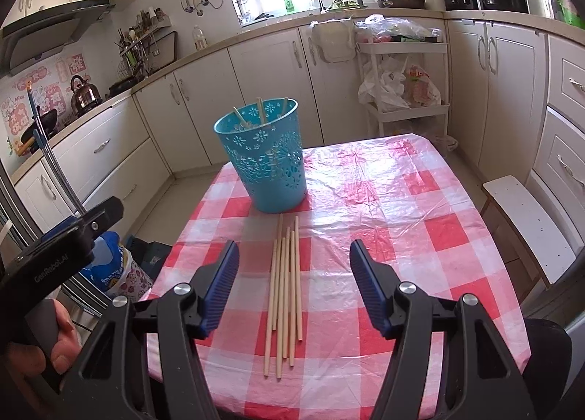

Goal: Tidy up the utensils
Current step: 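Move the right tool back to the sticks and close on one stick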

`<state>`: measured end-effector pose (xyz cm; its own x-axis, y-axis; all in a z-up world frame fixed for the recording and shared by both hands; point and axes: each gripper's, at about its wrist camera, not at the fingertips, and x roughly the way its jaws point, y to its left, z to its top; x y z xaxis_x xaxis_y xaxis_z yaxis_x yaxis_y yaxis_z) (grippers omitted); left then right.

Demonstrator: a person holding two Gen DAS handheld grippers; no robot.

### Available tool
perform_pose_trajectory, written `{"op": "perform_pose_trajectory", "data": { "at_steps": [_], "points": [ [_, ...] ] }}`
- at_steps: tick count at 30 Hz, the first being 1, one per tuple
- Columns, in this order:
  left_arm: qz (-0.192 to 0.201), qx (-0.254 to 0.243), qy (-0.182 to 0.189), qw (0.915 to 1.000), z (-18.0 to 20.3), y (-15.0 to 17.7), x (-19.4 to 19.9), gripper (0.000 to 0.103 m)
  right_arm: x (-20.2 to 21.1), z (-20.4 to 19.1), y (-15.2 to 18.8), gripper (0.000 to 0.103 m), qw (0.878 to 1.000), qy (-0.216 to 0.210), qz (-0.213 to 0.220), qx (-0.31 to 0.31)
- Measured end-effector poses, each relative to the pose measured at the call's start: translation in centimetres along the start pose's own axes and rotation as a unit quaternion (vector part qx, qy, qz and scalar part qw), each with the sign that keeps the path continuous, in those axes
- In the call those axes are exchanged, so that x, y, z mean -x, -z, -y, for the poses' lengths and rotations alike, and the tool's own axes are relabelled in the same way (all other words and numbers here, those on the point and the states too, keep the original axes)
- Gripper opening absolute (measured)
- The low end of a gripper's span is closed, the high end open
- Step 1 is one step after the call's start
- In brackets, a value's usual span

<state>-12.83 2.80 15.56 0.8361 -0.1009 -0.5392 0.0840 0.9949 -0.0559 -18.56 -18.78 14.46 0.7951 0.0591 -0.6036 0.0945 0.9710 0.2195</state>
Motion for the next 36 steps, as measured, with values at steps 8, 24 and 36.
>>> {"op": "perform_pose_trajectory", "data": {
  "at_steps": [8,24,36],
  "points": [
    [-0.030,0.013,-0.012,0.9994,-1.1,1.5,-2.0,0.095,-4.5,1.1,0.8,0.038,0.999,0.008,-0.043,0.011],
    [-0.072,0.017,-0.013,0.9972,-1.8,3.8,-4.6,0.095,-15.6,-0.2,1.6,0.017,0.987,0.018,-0.148,0.066],
    [-0.086,0.003,-0.005,0.9963,-0.5,4.5,-5.1,0.095,-16.6,-1.0,2.5,0.010,0.982,0.022,-0.157,0.104]
  ]
}}
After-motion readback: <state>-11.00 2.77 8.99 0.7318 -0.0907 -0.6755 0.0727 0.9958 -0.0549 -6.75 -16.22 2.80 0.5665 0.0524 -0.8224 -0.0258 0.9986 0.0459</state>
